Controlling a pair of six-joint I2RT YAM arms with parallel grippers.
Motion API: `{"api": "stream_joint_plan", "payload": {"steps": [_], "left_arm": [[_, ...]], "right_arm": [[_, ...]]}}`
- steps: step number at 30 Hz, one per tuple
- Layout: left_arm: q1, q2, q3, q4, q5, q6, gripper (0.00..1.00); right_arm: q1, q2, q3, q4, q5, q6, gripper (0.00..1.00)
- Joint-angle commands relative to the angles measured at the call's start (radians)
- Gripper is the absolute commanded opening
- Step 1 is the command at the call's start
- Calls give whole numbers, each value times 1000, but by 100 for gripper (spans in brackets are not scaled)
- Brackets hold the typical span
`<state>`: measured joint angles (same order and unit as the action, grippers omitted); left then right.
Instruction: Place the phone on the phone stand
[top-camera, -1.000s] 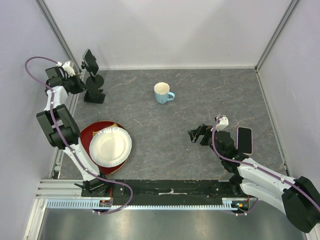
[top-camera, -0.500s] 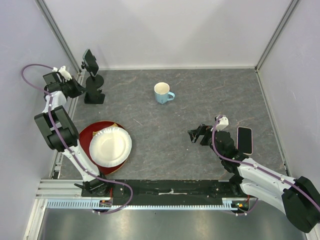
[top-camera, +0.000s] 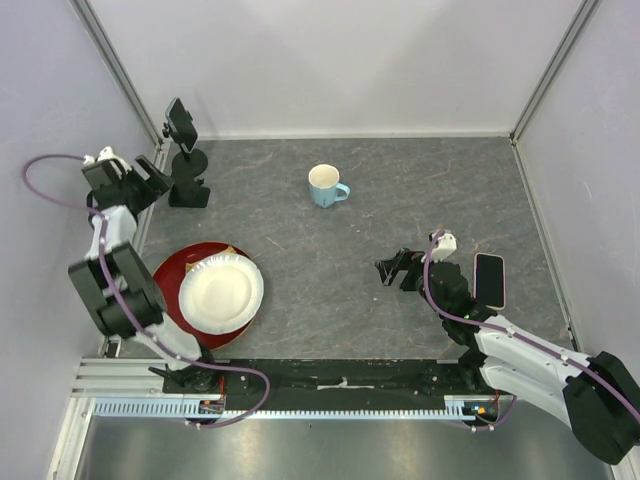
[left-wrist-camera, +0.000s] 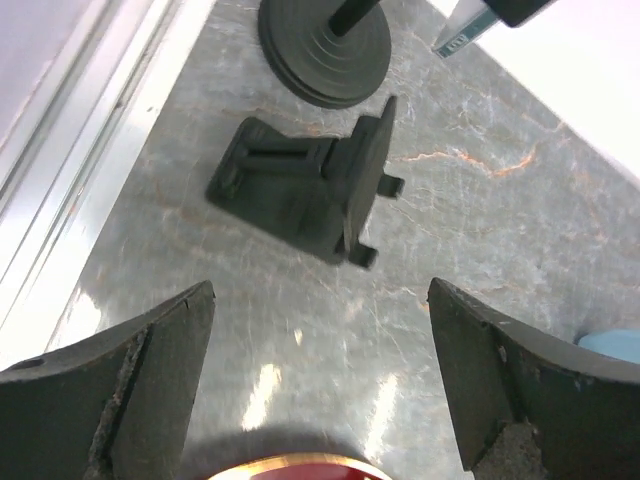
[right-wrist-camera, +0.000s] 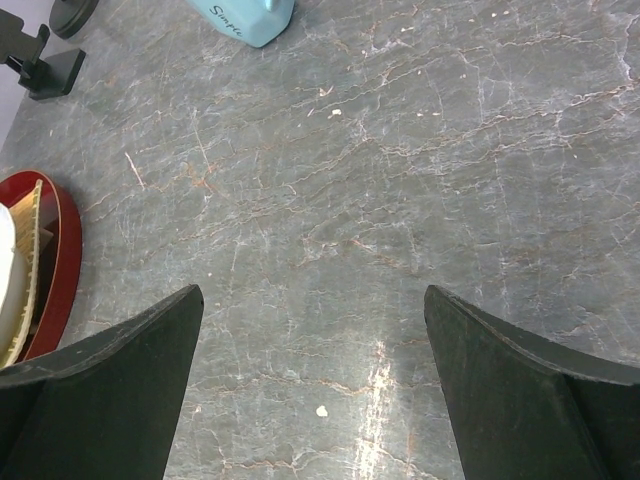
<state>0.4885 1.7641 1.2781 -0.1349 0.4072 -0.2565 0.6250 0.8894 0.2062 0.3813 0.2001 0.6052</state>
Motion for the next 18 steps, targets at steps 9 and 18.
{"api": "stream_joint_plan", "payload": {"steps": [9, 18], "left_arm": [[-473, -643, -404, 144, -295, -224, 86], [-882, -552, -321, 58, -237, 127, 84]], "right_arm": [[-4, 85, 62, 47, -45, -12, 98], [-4, 200, 148, -4, -51, 4, 98]]}}
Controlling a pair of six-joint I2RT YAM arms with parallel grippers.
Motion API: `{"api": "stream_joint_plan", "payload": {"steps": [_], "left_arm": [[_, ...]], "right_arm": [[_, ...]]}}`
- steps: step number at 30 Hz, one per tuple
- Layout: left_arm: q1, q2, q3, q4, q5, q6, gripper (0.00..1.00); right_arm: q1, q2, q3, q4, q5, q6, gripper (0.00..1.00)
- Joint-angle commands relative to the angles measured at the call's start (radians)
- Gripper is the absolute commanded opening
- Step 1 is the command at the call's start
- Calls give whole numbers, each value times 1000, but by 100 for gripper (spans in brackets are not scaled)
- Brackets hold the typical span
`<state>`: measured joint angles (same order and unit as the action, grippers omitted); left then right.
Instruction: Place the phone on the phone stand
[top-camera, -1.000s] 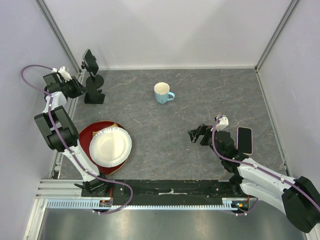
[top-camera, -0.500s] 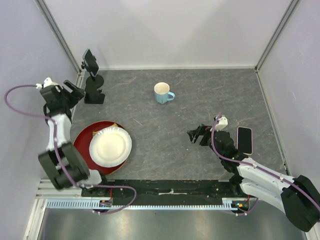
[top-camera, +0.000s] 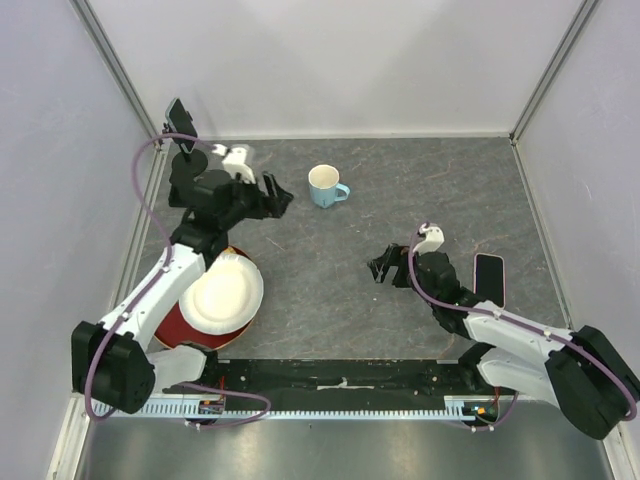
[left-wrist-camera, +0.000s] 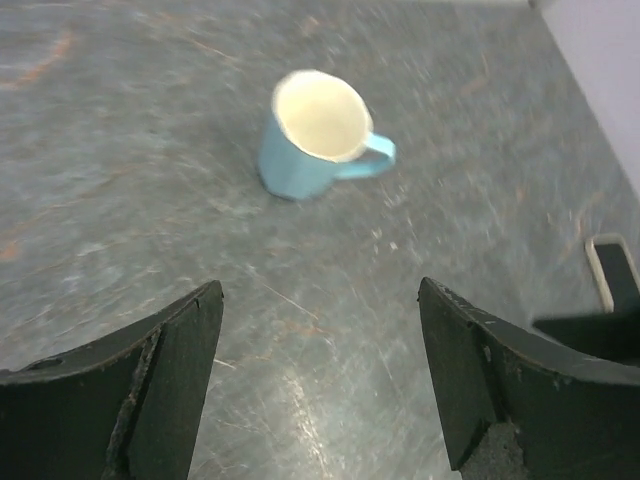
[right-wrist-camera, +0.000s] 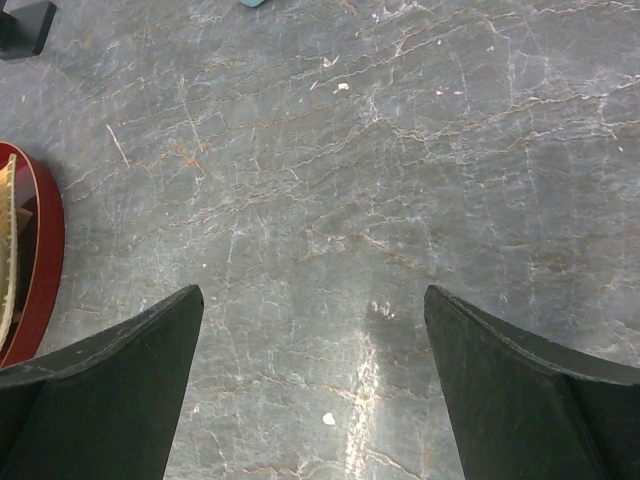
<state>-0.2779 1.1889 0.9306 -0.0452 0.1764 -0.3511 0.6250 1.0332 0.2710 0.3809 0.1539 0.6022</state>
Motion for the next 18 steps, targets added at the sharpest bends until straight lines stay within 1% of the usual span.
{"api": "stream_joint_plan", "payload": {"steps": [1, 3, 4, 6, 9, 10, 12, 13, 15, 16, 18], "left_arm": [[-163, 28, 16, -35, -18, 236, 84], [-188, 35, 43, -80, 10, 210, 84], [-211, 32, 51, -82, 73, 209, 84], [-230, 11, 56, -76, 112, 202, 84], [-248, -26, 37, -65, 156, 166, 84], [-254, -49, 31, -64, 175, 155, 84], [-273, -71, 17, -59, 178, 146, 84], [-293, -87, 17, -61, 178, 146, 84], [-306, -98, 24, -62, 187, 147, 84], [-316, -106, 24, -62, 195, 144, 84], [-319, -121, 25, -61, 199, 135, 84]], "right_arm": [[-4, 74, 97, -31, -2, 20, 98], [-2, 132, 140, -68, 9, 40, 98], [-1, 168, 155, -104, 13, 59, 98], [-2, 194, 192, -134, 25, 74, 98], [-2, 228, 249, -217, 35, 80, 98], [-1, 234, 263, -270, 59, 76, 98], [-4, 232, 307, -333, 104, 45, 98], [-4, 223, 325, -405, 154, 32, 98], [-7, 200, 365, -463, 211, -14, 98], [-27, 171, 385, -511, 245, -25, 98], [-66, 136, 399, -545, 251, -48, 98]]}}
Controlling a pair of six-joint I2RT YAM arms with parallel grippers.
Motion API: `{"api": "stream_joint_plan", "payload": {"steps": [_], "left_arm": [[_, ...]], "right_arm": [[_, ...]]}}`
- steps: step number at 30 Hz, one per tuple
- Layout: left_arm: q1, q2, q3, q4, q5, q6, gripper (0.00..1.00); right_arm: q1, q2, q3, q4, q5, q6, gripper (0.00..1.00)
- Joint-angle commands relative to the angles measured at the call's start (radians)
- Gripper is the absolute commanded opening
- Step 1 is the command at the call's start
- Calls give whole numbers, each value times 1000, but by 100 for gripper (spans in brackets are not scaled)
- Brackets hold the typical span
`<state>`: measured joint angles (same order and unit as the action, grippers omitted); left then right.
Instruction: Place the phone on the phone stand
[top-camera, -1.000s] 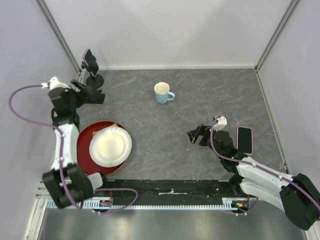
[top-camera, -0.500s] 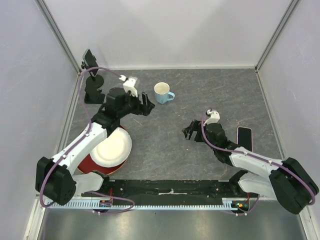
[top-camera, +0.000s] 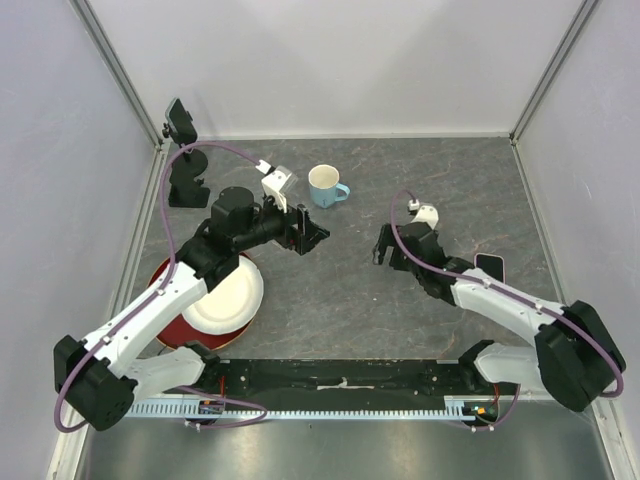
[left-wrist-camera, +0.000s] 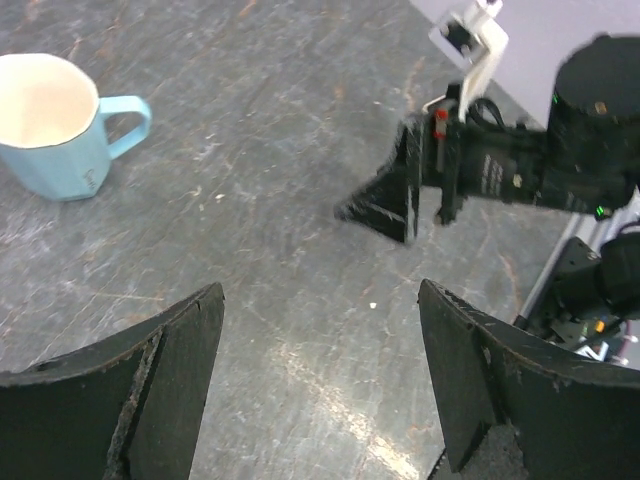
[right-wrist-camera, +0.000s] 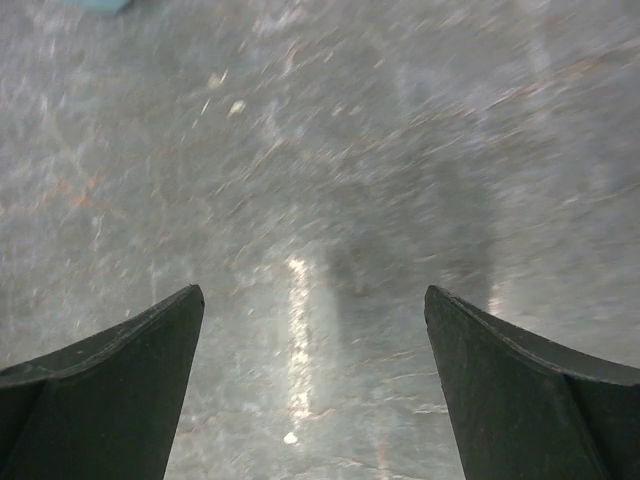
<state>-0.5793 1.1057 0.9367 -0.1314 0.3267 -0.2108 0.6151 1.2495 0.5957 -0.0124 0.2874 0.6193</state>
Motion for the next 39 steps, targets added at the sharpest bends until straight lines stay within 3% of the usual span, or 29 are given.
{"api": "stream_joint_plan", "payload": {"steps": [1, 6, 10, 13, 19, 23, 34, 37, 39], "left_arm": [[-19, -43, 19, 26, 60, -10, 84], [-19, -59, 17, 44, 101, -45, 84], [-19, -78, 14, 50, 114, -58, 84], [-21, -87, 8, 58, 117, -62, 84], [-22, -80, 4, 64, 129, -70, 84], [-24, -64, 1, 81, 155, -88, 84], [-24, -55, 2, 85, 179, -101, 84], [-24, -49, 2, 84, 183, -102, 84], [-24, -47, 2, 84, 181, -101, 84]], "right_arm": [[-116, -119, 82, -187, 118, -66, 98], [-404, -206, 116, -285, 62, -17, 98], [-819, -231, 118, -395, -29, 97, 98], [-1033, -262, 60, -390, -74, 157, 98], [-1245, -210, -37, -284, -164, 168, 98], [-1270, -111, -73, -204, -280, 158, 95], [-1246, -94, -180, -118, -447, 117, 95], [-1165, -110, -186, -115, -479, 125, 95], [-1055, -143, -171, -147, -417, 125, 95]]}}
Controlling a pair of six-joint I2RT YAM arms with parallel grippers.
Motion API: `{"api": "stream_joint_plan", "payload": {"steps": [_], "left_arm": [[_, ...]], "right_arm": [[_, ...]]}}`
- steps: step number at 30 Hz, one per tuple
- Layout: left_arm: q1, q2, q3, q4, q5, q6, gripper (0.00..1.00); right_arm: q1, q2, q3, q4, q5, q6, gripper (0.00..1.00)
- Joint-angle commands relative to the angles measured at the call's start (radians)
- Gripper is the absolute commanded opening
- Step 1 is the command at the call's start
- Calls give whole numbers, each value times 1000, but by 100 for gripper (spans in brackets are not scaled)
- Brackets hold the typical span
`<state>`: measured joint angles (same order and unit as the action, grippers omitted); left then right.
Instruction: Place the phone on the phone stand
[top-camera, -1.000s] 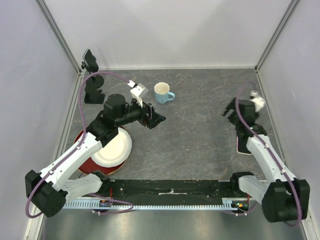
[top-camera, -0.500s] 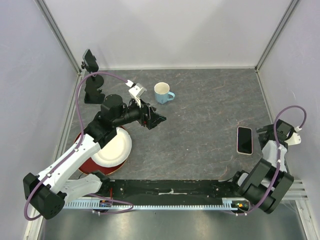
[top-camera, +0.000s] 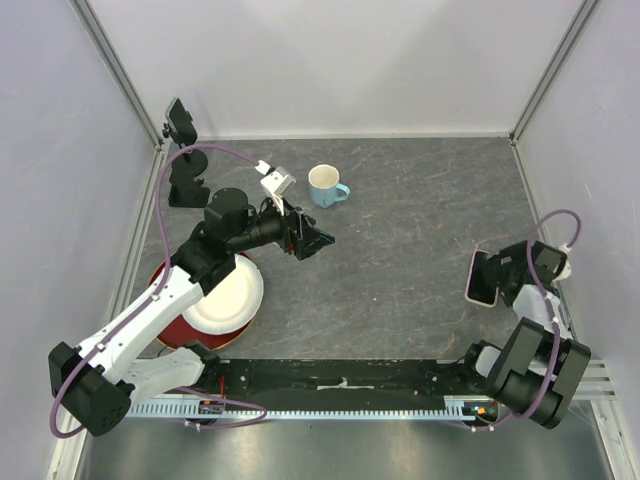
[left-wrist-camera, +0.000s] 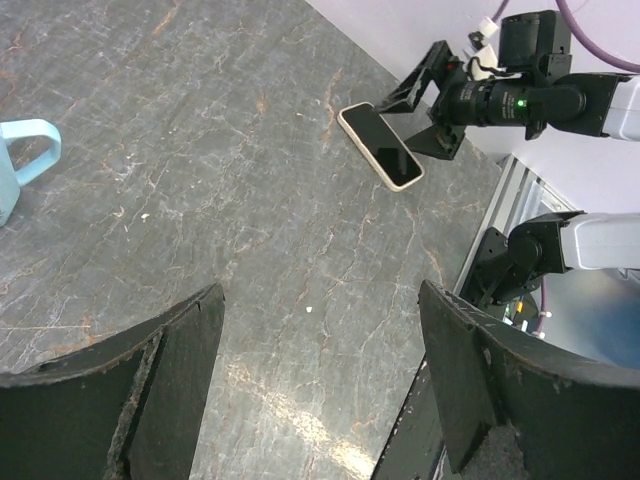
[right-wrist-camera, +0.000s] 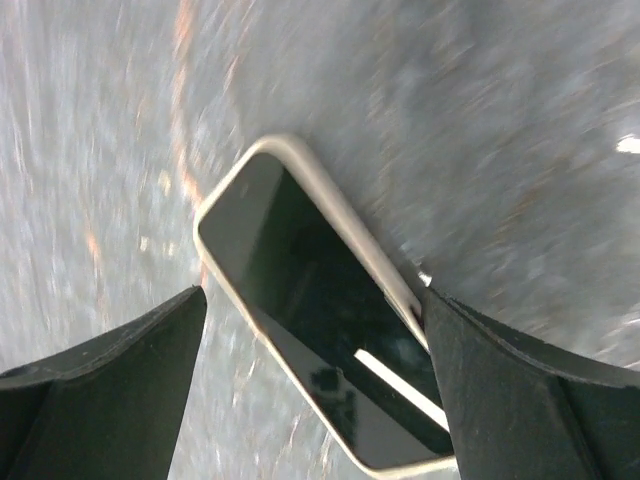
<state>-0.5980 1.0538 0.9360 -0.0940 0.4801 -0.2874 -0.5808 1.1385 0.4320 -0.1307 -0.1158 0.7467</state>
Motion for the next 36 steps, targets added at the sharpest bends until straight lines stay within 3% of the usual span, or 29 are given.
{"api": "stream_joint_plan", "payload": {"steps": [1, 4, 9, 23, 27, 32, 36], "left_arm": [[-5, 6, 3, 46, 28, -24, 84], [-5, 6, 3, 43, 25, -21, 84], [-5, 14, 4, 40, 20, -19, 84], [-5, 31, 7, 27, 2, -4, 84], [-5, 35, 9, 19, -6, 1, 84], [-5, 41, 11, 16, -9, 4, 84], [-5, 41, 11, 13, -15, 7, 84]], "right_arm": [[186, -46, 4, -50, 36, -7, 95], [318, -59, 45, -115, 162, -15, 95], [380, 64, 166, -253, 292, 8, 98], [384, 502, 482, -461, 358, 91, 98], [391, 619, 593, -524, 303, 80, 98], [406, 675, 611, -580, 291, 120, 97], [411, 656, 531, -538, 272, 160, 89]]}}
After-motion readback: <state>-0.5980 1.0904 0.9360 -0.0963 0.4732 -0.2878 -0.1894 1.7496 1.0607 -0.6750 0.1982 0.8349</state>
